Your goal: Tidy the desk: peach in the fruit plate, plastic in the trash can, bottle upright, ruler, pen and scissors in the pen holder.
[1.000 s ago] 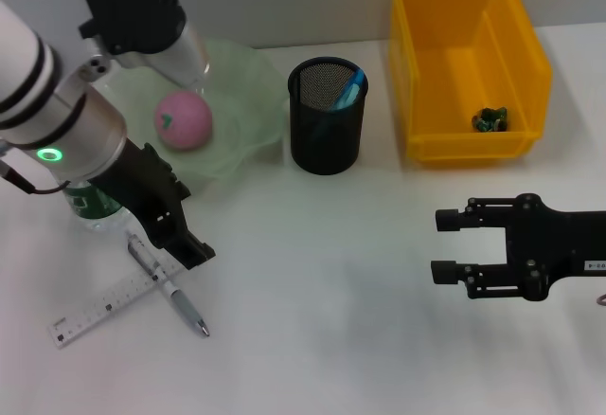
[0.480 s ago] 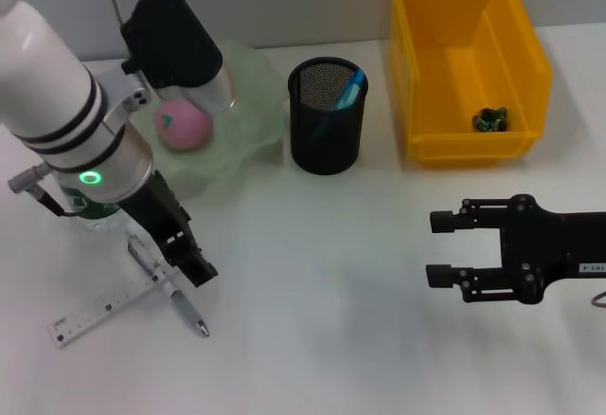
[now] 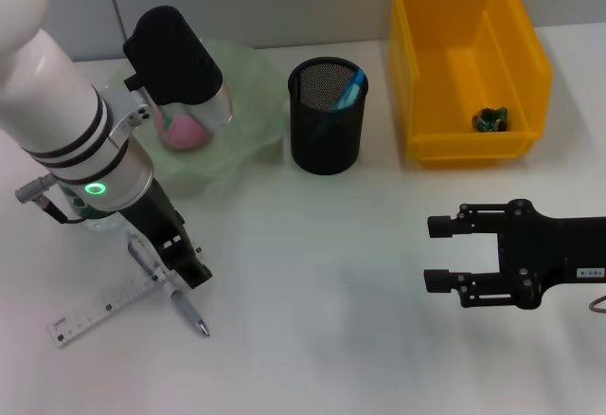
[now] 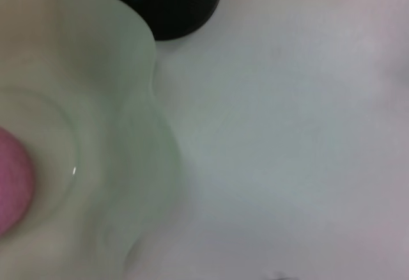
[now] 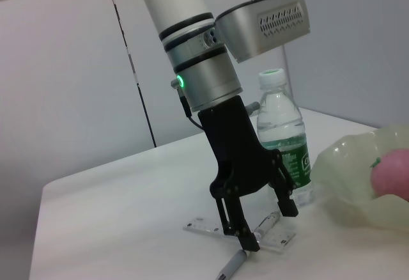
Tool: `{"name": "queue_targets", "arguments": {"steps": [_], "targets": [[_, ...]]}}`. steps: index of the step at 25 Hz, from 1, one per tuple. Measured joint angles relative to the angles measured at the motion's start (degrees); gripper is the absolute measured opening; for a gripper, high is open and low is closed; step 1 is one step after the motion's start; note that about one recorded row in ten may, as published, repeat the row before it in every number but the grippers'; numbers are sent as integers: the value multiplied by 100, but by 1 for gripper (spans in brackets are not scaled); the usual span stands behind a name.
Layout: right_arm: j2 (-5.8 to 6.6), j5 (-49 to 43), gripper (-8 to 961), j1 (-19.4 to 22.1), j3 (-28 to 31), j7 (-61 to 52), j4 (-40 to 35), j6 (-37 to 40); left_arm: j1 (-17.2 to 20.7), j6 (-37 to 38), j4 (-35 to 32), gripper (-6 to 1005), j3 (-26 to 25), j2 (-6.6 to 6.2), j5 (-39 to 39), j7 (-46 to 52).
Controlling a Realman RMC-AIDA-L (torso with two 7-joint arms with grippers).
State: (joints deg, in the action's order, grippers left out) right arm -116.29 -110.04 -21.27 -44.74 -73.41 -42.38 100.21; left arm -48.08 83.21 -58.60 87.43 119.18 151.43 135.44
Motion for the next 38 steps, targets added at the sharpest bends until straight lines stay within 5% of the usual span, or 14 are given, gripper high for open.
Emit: {"name": "queue_targets", "arguments": {"steps": [25, 38], "targets": [[-33, 0, 693, 1, 52, 3, 2, 0, 16, -499, 450, 802, 240, 0, 8, -154], [-34, 9, 693, 0, 55, -28, 9, 35, 34, -571, 472, 520, 325, 0, -17, -157]]}}
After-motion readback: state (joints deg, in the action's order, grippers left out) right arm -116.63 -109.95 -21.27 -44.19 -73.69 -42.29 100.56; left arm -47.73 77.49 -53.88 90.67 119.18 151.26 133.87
